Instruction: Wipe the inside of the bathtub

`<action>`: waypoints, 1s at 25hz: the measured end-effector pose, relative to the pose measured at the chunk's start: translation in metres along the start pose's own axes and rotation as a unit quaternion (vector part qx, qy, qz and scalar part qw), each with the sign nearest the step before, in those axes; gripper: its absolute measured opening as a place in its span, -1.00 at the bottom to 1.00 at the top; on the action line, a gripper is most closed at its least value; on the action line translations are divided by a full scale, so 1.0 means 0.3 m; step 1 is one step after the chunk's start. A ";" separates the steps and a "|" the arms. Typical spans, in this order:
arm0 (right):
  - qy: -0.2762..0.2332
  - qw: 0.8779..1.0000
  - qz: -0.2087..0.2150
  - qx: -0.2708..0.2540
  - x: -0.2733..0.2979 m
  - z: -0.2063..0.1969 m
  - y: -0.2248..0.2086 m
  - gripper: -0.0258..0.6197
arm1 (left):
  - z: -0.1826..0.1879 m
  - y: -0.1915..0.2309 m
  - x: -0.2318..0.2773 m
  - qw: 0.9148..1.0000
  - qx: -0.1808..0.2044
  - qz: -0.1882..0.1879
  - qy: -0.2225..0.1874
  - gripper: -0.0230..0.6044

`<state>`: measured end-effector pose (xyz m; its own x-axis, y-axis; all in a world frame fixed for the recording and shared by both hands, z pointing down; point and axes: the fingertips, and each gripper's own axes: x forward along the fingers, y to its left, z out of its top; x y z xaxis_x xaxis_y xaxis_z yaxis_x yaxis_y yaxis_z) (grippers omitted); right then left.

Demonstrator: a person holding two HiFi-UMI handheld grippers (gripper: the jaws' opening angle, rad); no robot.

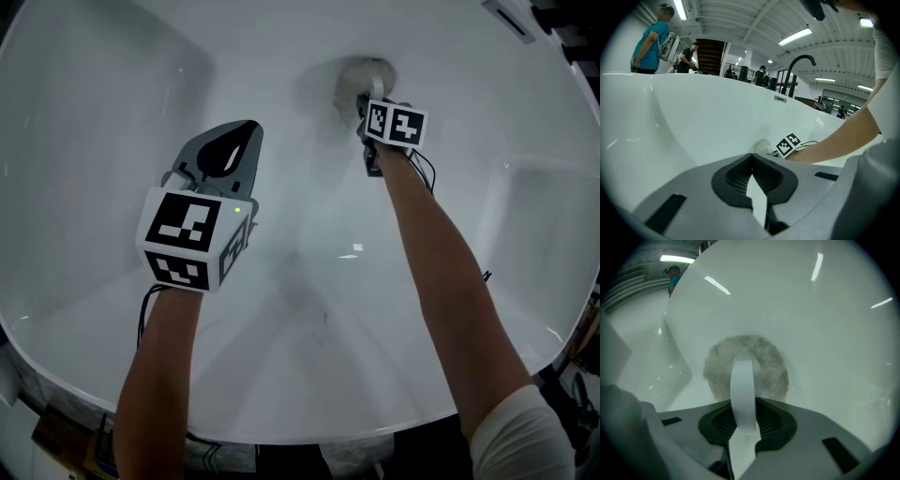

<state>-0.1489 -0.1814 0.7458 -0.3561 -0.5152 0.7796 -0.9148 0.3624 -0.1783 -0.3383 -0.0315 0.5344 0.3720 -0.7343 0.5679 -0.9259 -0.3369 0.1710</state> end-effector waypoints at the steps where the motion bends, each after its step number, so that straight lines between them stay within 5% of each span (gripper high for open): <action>1: -0.002 1.000 -0.001 0.002 -0.034 0.003 -0.044 -0.63 | 0.018 -0.048 0.008 1.000 0.001 -0.002 0.000 -0.89; 25: -0.021 0.998 -0.029 0.049 -0.249 -0.070 -0.634 -0.63 | 0.106 -0.553 0.259 0.998 0.038 -0.038 0.009 -0.89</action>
<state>0.0558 -0.1955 0.7342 -0.3081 -0.5652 0.7653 -0.9475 0.2551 -0.1930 -0.1537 -0.0514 0.5245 0.4399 -0.6936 0.5705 -0.8867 -0.4362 0.1534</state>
